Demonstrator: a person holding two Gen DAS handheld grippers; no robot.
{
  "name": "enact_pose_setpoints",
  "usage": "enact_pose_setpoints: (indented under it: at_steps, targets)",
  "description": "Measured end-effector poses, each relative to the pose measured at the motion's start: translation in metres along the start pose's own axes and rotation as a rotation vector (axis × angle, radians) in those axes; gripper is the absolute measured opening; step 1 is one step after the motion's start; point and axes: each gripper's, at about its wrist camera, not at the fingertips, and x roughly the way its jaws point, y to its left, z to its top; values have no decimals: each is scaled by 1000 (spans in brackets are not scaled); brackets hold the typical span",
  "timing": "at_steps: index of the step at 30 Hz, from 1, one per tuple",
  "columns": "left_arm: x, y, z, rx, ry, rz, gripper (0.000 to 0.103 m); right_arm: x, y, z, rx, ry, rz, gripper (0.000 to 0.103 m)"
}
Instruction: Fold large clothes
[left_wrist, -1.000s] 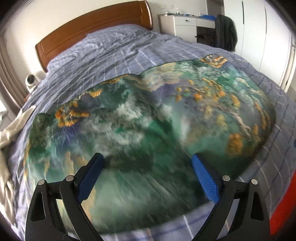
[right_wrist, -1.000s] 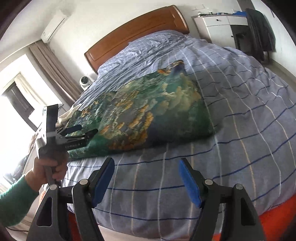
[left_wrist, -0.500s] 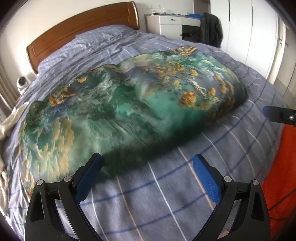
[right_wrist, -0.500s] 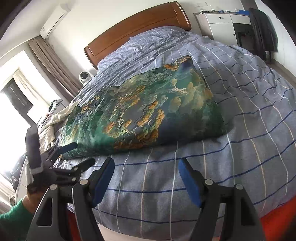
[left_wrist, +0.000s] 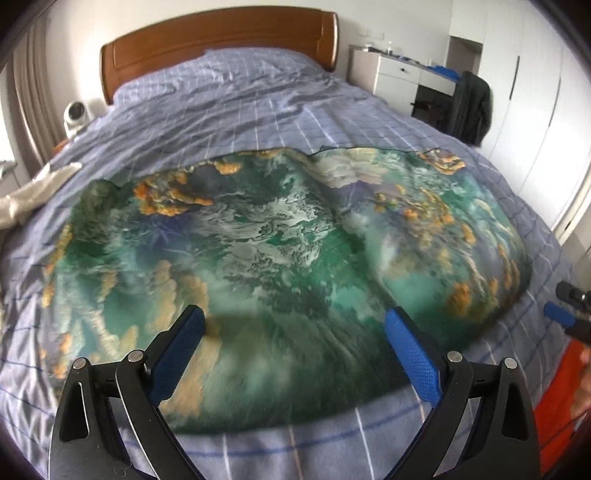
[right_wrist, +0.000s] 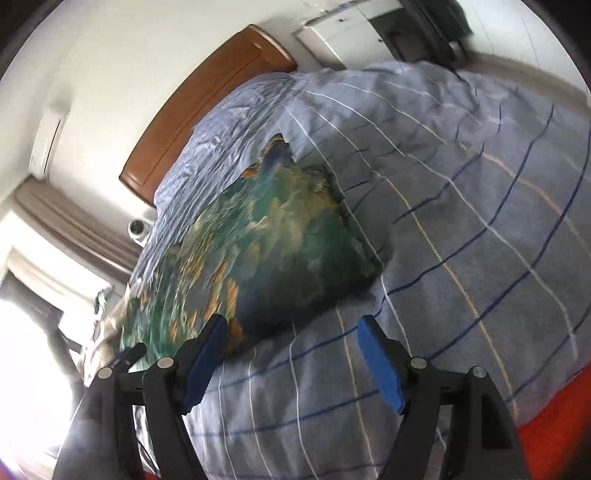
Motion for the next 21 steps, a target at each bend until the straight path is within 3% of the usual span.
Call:
enact_pose_setpoints:
  at_steps: [6,11,14,17,19,21]
  targets:
    - [30,-3,-1,2,25,24,102,54,-16,7,147,91,66,78]
    - [37,-2,-7,-4,44,21,102,76,-20,20,245,13,76,86]
    - [40,-2,-9,6,38,21,102,85,-25,23,305,-33,65,84]
    - [36,-1,-8,9,44,10,102,88,-19,25,271,-74,26,52]
    - [26,-3,-3,33,50,29,101,81,-13,23,246,-96,22,39]
    - [8,-6,5,82,23,84,97,64,9,24,139,-137,12,34]
